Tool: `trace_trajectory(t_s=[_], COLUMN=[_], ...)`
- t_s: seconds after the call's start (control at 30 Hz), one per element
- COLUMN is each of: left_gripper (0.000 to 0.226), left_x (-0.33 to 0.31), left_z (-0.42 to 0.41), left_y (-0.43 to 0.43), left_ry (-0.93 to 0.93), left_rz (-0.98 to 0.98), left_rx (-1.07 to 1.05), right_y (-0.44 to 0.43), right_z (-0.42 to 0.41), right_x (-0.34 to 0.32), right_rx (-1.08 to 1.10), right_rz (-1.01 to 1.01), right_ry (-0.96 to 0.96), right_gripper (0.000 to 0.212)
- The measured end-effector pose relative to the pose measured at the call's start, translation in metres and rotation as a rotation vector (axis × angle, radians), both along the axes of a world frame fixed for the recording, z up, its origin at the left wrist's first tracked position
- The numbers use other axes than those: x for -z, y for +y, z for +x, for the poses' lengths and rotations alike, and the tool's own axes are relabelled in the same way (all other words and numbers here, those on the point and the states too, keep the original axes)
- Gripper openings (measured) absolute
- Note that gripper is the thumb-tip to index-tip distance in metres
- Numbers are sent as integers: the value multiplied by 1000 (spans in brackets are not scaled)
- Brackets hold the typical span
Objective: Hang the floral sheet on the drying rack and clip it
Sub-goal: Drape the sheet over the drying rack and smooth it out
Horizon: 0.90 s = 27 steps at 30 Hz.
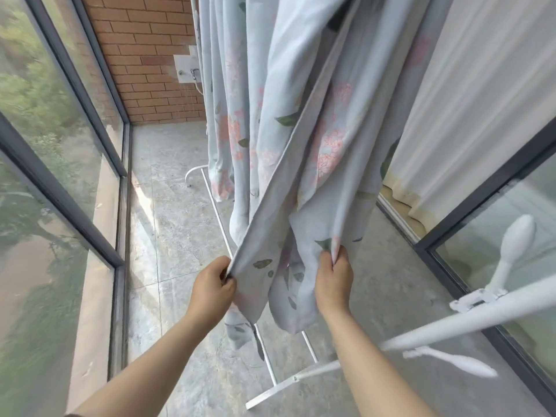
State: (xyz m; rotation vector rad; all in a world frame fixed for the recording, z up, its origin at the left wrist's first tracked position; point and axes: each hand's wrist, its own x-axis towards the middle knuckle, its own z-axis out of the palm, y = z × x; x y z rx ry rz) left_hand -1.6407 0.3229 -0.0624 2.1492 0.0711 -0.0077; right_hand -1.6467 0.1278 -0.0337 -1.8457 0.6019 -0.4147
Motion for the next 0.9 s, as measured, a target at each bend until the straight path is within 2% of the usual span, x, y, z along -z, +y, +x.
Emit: trace_trajectory(t_s=[0.13,0.23,0.27,0.33,0.5,0.63,0.77,0.83,0.9], left_gripper=[13,18,20,21,15,30,38,45,48], left_x=[23,35,39,48,100,164,233,268,307], left_z=[-17,-31,-36,-43,-47,-43,-33,-28,-25], left_y=[9,10,9,7,5,3,-4,-9,-12], left_ry=[34,37,41,53,47,38,22,-22,-44], left_rz=[7,-10,-22,-34,-28,-29,-69,-71,-84], left_rx=[14,7,2,0,10,44,63,44,36], right_y=[1,-1,-2,-3,-10,-9,-9,-7,-7], right_z=[-43,-58,-61,-67,-82,-86,-79,-74,-68], right_x=[-6,8,18,39,108,173,242,282,327], right_rx=[-126,-175,-145,-95,-65,-110,-149,-172,-201], right_rz=[47,-148,-237,-348,-393,-375,-343,-325,-314], right_ry=[-25,97,141,189,190,188,85,18,-27], right_gripper=[16,57,63,57,44,39,31,17,19])
